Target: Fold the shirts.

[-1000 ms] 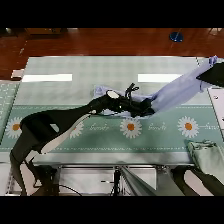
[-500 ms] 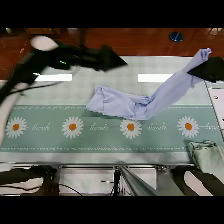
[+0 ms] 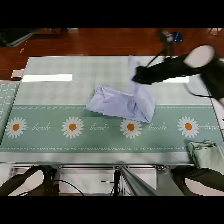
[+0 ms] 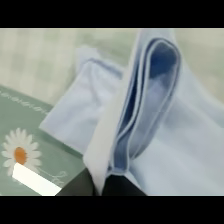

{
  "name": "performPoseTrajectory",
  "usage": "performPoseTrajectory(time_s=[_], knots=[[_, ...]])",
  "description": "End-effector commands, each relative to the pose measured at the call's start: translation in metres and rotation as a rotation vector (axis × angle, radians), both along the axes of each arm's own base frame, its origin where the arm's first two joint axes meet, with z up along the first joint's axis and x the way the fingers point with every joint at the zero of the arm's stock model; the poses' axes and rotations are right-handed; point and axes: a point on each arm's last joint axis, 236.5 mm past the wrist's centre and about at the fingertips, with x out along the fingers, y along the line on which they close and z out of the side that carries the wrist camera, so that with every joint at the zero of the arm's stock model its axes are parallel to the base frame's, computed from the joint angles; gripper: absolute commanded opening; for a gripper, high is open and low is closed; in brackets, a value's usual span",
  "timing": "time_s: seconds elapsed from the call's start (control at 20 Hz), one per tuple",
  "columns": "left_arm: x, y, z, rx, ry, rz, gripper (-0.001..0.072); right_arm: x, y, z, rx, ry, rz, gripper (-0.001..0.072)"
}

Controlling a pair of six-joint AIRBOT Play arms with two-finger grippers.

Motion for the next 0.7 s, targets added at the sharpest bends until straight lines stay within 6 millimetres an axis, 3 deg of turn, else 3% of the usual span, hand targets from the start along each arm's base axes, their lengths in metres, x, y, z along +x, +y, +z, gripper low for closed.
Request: performPoseTrajectory(time_s=[0.0,0.05,0.1,0.15,0.2,0.25,0.3,0.4,0.5,0.6,0.65], knots=[[-0.012,0.01,0.007,0.022,-0.021,0.018,0.0022,-0.019,0.101,-0.065,0.062,0.083,0.04,0.0028],[-0.012,0.007,0.006,0.021,-0.018,0.009,0.0023,-0.031,0.126,-0.081,0.084,0.117,0.055,0.0042],[-0.013,0.004,0.004,0.022,-0.015,0.001,0.0022,-0.043,0.144,-0.093,0.102,0.147,0.065,0.0103],[-0.012,0.003,0.0,0.027,-0.006,-0.001,0.0022,-0.053,0.156,-0.099,0.109,0.169,0.08,0.0137],[-0.011,0.004,-0.006,0.039,0.005,0.002,0.0023,-0.059,0.16,-0.102,0.106,0.177,0.094,0.0216],[-0.009,0.005,-0.012,0.052,0.016,0.009,0.0022,-0.063,0.161,-0.101,0.102,0.178,0.109,0.036],[-0.008,0.006,-0.017,0.052,0.028,0.014,0.0022,-0.064,0.158,-0.097,0.1,0.18,0.119,0.0445],[-0.006,0.007,-0.024,0.047,0.049,0.016,0.0023,-0.056,0.145,-0.075,0.112,0.145,0.13,0.0492],[-0.004,0.008,-0.033,0.042,0.072,0.017,0.0023,-0.037,0.121,-0.04,0.145,0.084,0.094,0.0492],[-0.002,0.009,-0.043,0.04,0.09,0.012,0.0023,-0.016,0.079,0.0,0.137,-0.003,0.055,0.0491],[-0.001,0.009,-0.048,0.037,0.106,0.011,0.0023,-0.006,0.045,0.015,0.084,-0.055,0.032,0.0491]])
